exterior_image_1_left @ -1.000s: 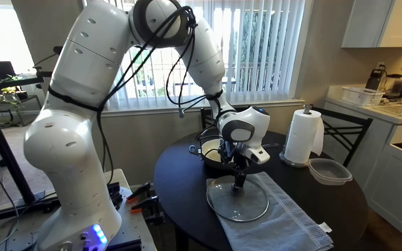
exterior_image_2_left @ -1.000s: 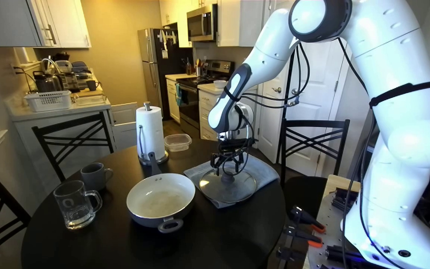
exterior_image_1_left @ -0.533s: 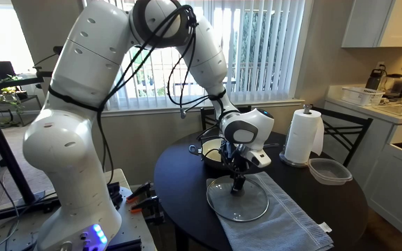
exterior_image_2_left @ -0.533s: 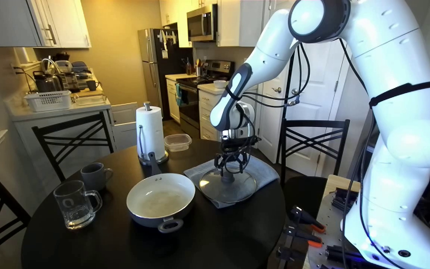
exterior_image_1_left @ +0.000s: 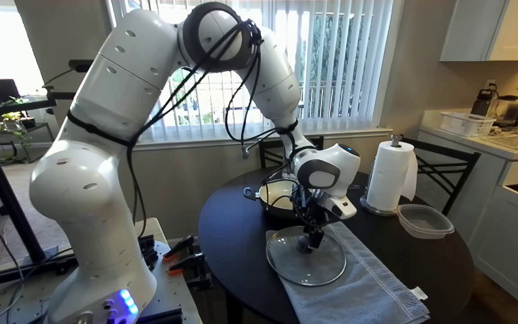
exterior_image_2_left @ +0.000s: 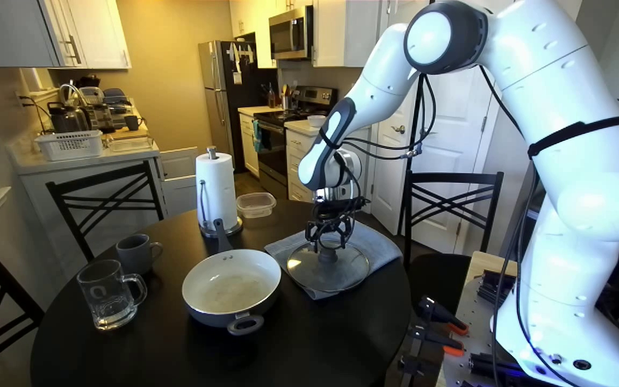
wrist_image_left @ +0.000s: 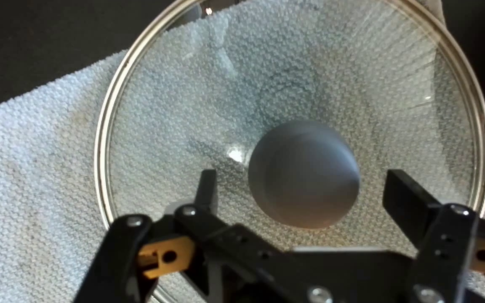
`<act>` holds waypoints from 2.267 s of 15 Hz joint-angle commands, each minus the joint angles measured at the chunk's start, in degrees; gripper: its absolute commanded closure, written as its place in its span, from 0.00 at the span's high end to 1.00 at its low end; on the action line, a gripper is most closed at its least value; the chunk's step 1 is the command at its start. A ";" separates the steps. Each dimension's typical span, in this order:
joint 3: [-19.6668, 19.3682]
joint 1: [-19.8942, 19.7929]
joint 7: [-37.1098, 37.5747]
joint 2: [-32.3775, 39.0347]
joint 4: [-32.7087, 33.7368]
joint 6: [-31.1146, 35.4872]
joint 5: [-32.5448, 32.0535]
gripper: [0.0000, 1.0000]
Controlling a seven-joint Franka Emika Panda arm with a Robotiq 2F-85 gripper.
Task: Put the glass lid on the pan.
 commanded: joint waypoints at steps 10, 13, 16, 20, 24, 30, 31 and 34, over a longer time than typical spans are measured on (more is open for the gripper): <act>-1.15 3.01 2.67 2.90 1.71 1.45 -1.54 1.00; -1.43 4.32 4.46 2.68 0.96 2.74 -1.48 1.00; -2.38 5.50 6.98 2.07 0.39 2.72 -1.68 1.00; -4.02 6.44 10.21 1.26 -0.77 3.82 -1.59 1.00; -4.38 6.28 12.02 -0.15 -3.68 6.62 -0.48 1.00; -4.66 8.81 12.91 -2.22 -7.43 7.15 -2.32 1.00; -4.72 9.22 13.11 -2.59 -7.98 7.72 -2.35 1.00; -5.08 10.41 13.99 -3.02 -9.25 10.58 -2.33 1.00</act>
